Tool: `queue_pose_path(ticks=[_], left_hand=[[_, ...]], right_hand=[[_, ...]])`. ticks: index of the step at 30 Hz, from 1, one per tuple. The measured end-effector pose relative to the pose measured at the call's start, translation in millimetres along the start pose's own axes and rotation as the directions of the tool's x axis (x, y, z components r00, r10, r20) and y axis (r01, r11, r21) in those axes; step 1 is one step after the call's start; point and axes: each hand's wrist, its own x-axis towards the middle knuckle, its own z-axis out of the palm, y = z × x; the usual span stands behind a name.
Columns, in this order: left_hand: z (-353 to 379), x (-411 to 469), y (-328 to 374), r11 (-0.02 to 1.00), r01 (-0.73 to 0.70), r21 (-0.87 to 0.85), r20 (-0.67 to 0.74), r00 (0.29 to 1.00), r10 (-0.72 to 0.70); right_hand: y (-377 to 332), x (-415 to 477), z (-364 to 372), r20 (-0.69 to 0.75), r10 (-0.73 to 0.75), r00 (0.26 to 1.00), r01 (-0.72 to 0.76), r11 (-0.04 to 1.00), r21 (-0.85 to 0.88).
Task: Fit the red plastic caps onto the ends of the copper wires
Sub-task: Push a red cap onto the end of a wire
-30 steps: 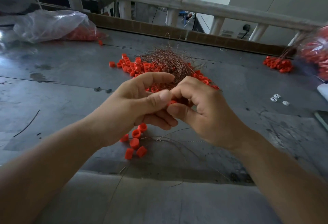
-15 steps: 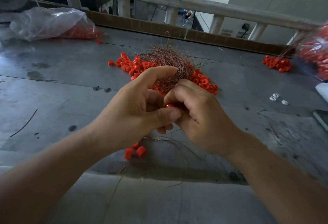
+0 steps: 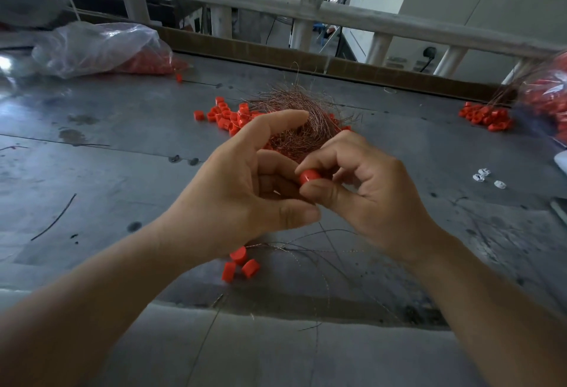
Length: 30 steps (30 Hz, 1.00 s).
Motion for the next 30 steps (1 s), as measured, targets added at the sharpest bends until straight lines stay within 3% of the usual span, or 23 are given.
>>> queue_pose_path(ticks=[4, 19, 26, 30], left_hand=[[-4.4, 1.3, 1.1, 0.996, 0.013, -0.094, 0.023, 1.0, -0.01], [-4.9, 3.9, 0.9, 0.998, 0.048, -0.033, -0.016, 0.999, -0.048], [-9.2, 2.1, -2.6, 0.992, 0.116, -0.049, 0.104, 0.988, -0.11], [-3.1, -0.9, -4.4, 0.989, 0.059, 0.139, 0.175, 0.981, -0.083]], right_hand=[[0.3, 0.7, -4.7, 0.024, 0.006, 1.0, -0.006, 1.0, 0.026], [0.0, 1.4, -6.8, 0.08, 0.048, 0.996, -0.051, 0.998, 0.042], [1.8, 0.4, -0.4, 0.069, -0.04, 0.997, 0.055, 0.975, -0.215], [0.9, -1.9, 5.8, 0.123, -0.082, 0.989, 0.111, 0.962, -0.251]])
